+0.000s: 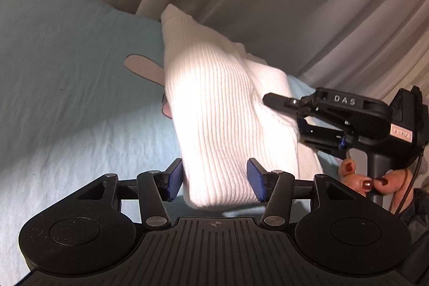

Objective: Fold small clothes

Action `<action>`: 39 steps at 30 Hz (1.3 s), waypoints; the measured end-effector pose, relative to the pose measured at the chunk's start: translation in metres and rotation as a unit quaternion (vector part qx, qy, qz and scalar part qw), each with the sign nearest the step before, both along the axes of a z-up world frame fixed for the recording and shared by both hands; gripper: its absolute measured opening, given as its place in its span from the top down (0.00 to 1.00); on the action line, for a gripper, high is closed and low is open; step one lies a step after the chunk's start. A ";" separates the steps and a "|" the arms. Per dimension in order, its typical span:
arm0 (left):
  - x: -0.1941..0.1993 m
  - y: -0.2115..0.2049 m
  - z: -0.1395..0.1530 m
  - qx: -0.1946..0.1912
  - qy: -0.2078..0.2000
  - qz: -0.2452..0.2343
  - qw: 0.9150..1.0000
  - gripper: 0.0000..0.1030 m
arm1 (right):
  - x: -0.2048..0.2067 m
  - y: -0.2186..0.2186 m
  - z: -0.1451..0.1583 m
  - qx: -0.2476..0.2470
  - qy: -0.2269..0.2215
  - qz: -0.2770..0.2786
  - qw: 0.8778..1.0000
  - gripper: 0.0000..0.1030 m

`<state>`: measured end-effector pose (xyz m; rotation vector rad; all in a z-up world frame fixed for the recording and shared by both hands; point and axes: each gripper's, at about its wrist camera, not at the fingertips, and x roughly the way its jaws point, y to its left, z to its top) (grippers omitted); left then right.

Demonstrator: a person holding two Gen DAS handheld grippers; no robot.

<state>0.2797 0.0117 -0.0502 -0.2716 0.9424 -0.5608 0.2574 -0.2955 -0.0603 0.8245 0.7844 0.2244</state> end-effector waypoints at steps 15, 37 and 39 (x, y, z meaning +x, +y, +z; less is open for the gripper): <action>-0.015 -0.038 -0.004 0.087 -0.013 -0.027 0.996 0.41 | -0.015 0.051 0.050 -0.421 -0.047 -0.022 0.906 0.89; -0.009 -0.068 -0.008 0.106 -0.010 0.000 0.994 0.41 | -0.129 -0.026 -0.008 0.042 0.014 -0.150 0.988 0.87; -0.009 -0.069 -0.007 0.116 -0.013 0.002 0.993 0.39 | -0.130 -0.020 -0.001 -0.001 0.013 -0.165 0.986 0.90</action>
